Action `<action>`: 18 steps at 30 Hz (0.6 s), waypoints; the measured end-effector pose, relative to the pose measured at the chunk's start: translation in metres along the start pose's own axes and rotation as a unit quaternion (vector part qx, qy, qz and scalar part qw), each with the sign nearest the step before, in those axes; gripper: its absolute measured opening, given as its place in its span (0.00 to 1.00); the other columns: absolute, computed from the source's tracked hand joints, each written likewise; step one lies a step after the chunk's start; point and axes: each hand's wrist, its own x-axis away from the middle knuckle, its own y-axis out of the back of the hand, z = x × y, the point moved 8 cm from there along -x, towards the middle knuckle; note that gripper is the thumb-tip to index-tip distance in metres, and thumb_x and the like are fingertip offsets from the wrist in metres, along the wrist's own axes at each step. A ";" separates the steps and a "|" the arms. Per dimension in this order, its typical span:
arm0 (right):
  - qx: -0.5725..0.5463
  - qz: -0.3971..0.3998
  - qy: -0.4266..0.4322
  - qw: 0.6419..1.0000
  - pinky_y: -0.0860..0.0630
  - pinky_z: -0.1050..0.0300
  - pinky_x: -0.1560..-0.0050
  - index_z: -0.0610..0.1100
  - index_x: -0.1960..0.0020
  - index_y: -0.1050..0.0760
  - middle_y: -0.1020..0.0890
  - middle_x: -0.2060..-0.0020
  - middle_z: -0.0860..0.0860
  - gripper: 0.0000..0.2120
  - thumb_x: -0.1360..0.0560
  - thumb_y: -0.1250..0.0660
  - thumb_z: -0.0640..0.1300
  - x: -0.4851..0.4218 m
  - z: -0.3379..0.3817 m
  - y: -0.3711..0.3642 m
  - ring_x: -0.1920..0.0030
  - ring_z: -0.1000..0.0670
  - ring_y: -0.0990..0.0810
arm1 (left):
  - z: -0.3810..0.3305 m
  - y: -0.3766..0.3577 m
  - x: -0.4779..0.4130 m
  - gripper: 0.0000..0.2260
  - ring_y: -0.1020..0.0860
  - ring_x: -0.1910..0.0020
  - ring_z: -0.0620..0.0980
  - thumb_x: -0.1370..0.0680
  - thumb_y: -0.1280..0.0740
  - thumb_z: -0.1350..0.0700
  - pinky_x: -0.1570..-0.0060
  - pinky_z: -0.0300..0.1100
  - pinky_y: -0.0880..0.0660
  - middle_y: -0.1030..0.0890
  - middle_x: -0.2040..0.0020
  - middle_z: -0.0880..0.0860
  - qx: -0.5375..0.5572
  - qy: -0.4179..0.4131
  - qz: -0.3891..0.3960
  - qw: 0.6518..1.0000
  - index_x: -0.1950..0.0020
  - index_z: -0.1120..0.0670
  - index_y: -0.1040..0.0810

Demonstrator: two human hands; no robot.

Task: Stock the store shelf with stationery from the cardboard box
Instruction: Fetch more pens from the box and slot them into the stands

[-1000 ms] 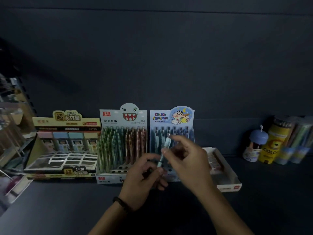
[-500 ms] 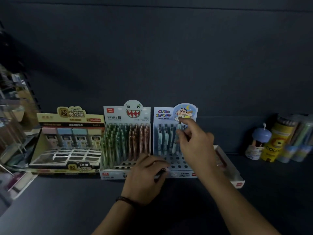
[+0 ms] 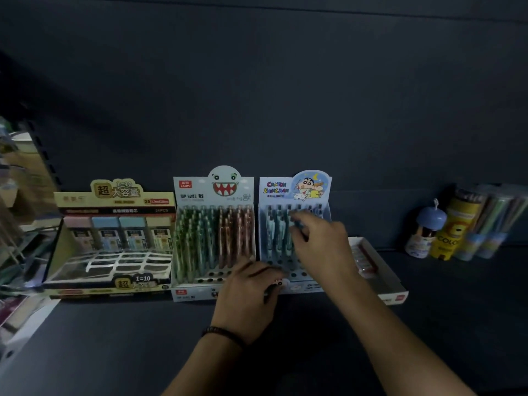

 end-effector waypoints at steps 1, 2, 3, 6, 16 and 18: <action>0.001 0.004 -0.007 1.000 0.18 0.50 0.54 0.54 0.27 0.24 0.18 0.66 0.52 0.19 0.18 0.33 0.47 0.003 -0.001 0.002 0.63 0.48 0.17 | -0.001 0.000 0.000 0.09 0.25 0.47 0.47 0.23 0.25 0.56 0.47 0.40 0.26 0.17 0.47 0.42 0.005 0.000 -0.001 1.000 0.45 0.44 0.16; -0.001 0.008 -0.017 1.000 0.18 0.50 0.54 0.56 0.24 0.27 0.19 0.67 0.54 0.22 0.18 0.33 0.49 0.008 -0.002 0.004 0.63 0.49 0.19 | -0.002 0.002 0.000 0.10 0.25 0.47 0.47 0.24 0.24 0.57 0.46 0.39 0.28 0.18 0.48 0.43 0.013 -0.001 -0.005 1.000 0.46 0.45 0.16; -0.002 0.010 -0.031 0.999 0.19 0.51 0.53 0.58 0.23 0.30 0.20 0.67 0.54 0.23 0.18 0.33 0.51 0.014 -0.005 0.007 0.62 0.49 0.19 | -0.003 0.003 0.001 0.10 0.25 0.47 0.48 0.25 0.23 0.59 0.46 0.38 0.29 0.19 0.49 0.44 0.021 -0.002 -0.012 1.000 0.48 0.46 0.16; -0.001 -0.016 -0.052 0.999 0.26 0.58 0.51 0.56 0.32 0.22 0.19 0.65 0.56 0.16 0.19 0.30 0.53 0.045 -0.010 0.026 0.60 0.55 0.21 | -0.006 0.007 0.003 0.09 0.27 0.47 0.51 0.26 0.23 0.60 0.46 0.38 0.33 0.23 0.49 0.47 0.025 -0.009 -0.025 0.999 0.52 0.47 0.18; 0.036 0.002 -0.166 0.985 0.18 0.54 0.55 0.57 0.47 0.18 0.15 0.57 0.62 0.07 0.22 0.31 0.57 0.217 -0.067 0.113 0.55 0.59 0.17 | -0.115 0.020 0.020 0.08 0.22 0.51 0.39 0.21 0.28 0.58 0.49 0.35 0.23 0.21 0.51 0.42 0.151 -0.073 0.076 0.983 0.46 0.45 0.20; 0.055 0.020 -0.191 0.980 0.19 0.54 0.53 0.57 0.47 0.19 0.16 0.54 0.63 0.10 0.21 0.34 0.60 0.259 -0.086 0.129 0.52 0.59 0.17 | -0.177 0.010 0.038 0.06 0.22 0.54 0.40 0.21 0.29 0.53 0.55 0.40 0.21 0.21 0.53 0.40 0.148 -0.129 0.130 0.972 0.48 0.42 0.21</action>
